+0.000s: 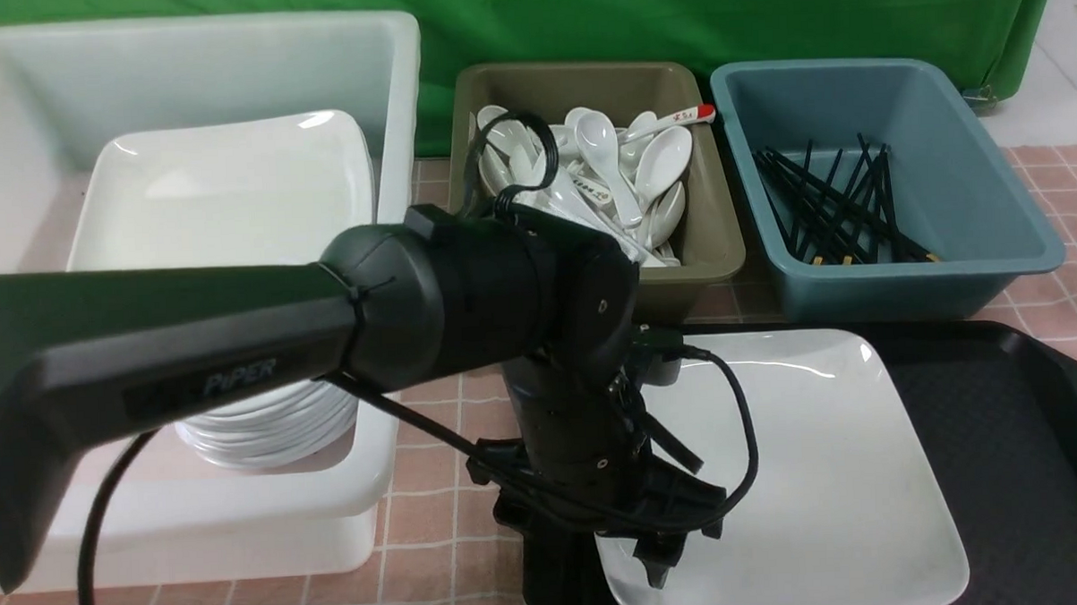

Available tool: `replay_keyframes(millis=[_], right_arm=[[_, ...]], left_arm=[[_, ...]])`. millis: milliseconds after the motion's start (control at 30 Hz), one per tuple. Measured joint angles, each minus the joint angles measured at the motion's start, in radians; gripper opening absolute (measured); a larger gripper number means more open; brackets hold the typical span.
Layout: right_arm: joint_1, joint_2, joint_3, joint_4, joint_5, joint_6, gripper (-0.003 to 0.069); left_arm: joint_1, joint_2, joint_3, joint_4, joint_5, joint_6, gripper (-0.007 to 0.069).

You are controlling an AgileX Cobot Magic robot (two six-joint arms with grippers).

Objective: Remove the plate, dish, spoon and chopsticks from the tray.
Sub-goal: Use the left arm to grab a plate from the dinner plate

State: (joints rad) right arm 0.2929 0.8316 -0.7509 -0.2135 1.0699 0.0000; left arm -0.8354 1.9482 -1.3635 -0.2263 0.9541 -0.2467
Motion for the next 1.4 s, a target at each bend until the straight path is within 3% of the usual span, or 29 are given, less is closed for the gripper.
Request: replay_keyframes(millis=[167, 1033, 1167, 1400], right_arm=[[0.000, 0.000, 0.000, 0.001, -0.002, 0.000, 0.0030], [0.000, 0.000, 0.000, 0.003, -0.001, 0.015, 0.0030], [0.000, 0.000, 0.000, 0.003, -0.001, 0.015, 0.0030], [0.000, 0.000, 0.000, 0.004, -0.001, 0.015, 0.0030]], left_arm=[[-0.005, 0.032, 0.044, -0.117, -0.108, 0.041, 0.0556], [-0.023, 0.031, 0.158, -0.308, -0.468, 0.091, 0.0555], [-0.024, 0.031, 0.192, -0.399, -0.578, 0.111, 0.0517], [-0.025, 0.032, 0.203, -0.442, -0.621, 0.118, 0.0358]])
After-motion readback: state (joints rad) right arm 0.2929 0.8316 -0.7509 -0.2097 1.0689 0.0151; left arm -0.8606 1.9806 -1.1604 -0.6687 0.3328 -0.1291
